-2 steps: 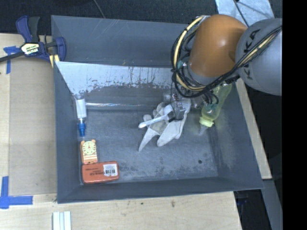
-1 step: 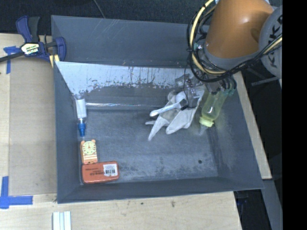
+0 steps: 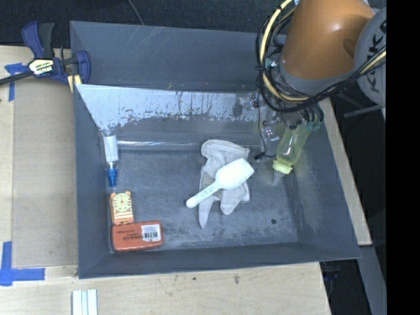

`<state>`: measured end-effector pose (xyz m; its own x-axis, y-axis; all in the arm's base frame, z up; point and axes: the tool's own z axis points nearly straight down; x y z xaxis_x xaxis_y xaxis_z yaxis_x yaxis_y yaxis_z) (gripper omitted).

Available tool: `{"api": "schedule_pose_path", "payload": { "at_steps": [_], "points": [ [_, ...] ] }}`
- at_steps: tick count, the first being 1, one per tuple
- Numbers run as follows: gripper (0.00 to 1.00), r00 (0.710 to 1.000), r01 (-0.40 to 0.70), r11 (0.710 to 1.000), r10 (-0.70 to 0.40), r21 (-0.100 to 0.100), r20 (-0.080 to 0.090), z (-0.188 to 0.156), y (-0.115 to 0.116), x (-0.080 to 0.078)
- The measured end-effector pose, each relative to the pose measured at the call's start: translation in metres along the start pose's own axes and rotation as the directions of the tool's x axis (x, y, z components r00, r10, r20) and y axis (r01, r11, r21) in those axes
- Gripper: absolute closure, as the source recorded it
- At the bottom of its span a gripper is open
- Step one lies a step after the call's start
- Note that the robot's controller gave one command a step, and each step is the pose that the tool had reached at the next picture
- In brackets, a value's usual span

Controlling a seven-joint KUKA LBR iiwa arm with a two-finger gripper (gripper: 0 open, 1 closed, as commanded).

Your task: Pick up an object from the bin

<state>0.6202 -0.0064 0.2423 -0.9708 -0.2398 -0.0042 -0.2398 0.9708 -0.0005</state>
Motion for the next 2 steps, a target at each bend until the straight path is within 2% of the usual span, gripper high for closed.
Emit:
{"api": "schedule_pose_path", "payload": {
  "at_steps": [2],
  "points": [
    [0.00,1.000,0.002,1.000,-0.002,0.000,0.002,0.0014,0.0001,0.0003]
  ]
}}
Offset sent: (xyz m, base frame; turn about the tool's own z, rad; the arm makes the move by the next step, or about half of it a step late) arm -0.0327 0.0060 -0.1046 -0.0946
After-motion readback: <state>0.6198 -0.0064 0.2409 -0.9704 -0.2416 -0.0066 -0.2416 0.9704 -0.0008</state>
